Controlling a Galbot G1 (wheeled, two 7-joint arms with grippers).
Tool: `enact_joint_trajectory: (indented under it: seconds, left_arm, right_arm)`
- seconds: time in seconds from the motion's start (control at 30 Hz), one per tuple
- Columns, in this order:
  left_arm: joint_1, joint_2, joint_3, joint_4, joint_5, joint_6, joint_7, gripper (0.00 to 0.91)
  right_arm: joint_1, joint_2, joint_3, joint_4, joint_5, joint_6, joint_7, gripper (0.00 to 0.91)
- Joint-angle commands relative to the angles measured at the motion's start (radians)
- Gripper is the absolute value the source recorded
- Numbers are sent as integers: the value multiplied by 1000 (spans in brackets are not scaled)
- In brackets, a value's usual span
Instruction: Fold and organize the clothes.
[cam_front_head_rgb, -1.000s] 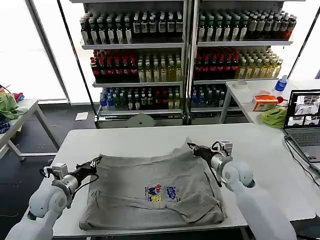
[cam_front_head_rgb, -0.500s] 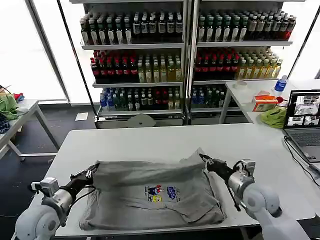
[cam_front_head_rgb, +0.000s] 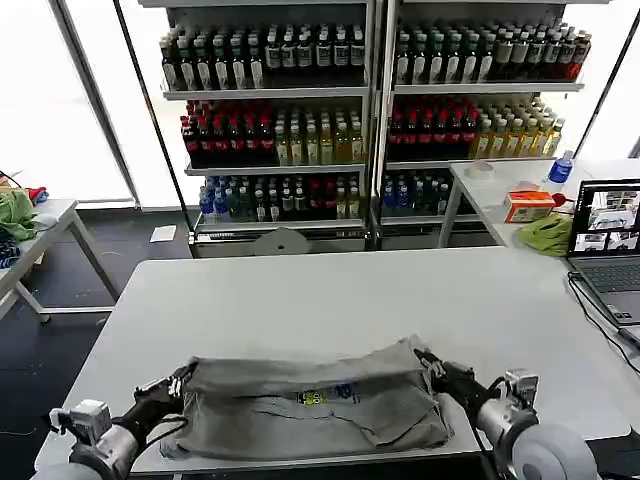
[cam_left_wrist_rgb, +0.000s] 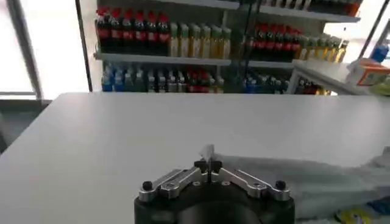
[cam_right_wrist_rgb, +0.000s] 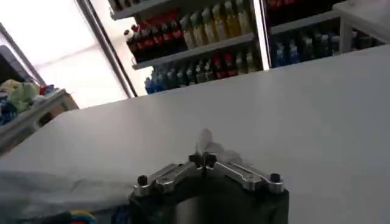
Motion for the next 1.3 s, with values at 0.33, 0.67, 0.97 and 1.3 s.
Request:
enact_joint_trajectory:
  seconds: [0.33,0.67,0.97,1.3]
  left_arm:
    - [170,-80,-19,-65,238,1,-5,907]
    - [179,-178,-160,-141,176,-9,-20,907]
    - [172,-271,-78,-16,178,-207,-89,907]
    - [115,-332,44,116,234,-262,-109,907]
  right_arm:
    - [-145,-2,56,75,-133,69,-27,907]
    - [-118,33,117,11,-375,426,-149,907]
    - [-165,56,137,-86,-416,678,-228,907]
    - [-155,28,141,-112,-349,657,-229,907]
